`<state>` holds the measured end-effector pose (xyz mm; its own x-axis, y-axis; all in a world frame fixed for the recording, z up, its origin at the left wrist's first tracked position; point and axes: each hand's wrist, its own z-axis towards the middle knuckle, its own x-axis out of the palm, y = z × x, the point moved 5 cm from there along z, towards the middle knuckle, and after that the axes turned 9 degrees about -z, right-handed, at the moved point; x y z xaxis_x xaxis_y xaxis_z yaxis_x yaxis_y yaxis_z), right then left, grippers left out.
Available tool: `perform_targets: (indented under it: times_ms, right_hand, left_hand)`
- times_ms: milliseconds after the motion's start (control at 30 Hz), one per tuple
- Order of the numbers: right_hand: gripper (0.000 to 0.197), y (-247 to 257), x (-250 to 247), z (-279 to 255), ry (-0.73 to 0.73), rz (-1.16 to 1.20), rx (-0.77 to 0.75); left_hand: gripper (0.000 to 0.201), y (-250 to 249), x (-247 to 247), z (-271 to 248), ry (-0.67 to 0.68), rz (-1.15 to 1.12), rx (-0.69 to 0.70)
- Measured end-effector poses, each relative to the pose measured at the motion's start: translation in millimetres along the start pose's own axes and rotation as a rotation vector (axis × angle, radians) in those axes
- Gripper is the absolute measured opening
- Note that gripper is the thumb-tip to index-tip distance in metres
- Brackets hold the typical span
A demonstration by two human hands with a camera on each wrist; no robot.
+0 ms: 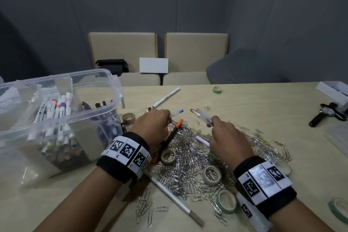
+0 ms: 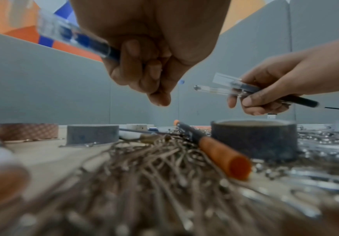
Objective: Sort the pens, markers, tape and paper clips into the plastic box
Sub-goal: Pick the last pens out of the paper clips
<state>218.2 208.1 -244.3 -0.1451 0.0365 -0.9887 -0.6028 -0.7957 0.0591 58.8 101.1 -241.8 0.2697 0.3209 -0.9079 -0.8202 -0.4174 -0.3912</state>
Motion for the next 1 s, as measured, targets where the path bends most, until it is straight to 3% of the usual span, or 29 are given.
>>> perform_targets:
  times_ms: [400,567,1000]
  right_hand:
    - [0.032,-0.6,8.6,4.4,0.052,0.082,0.003]
    - [0.023,1.2,10.0,7.9,0.033,0.088,0.012]
    - [0.026,-5.9,7.9,6.4,0.04,0.097,0.116]
  left_hand:
    - [0.024,13.8,1.5,2.8,0.04,-0.068,-0.092]
    - [0.014,1.4,1.2,-1.2,0.123,-0.034,-0.068]
    - [0.027,8.0,18.9,-0.5,0.258,0.061,-0.088]
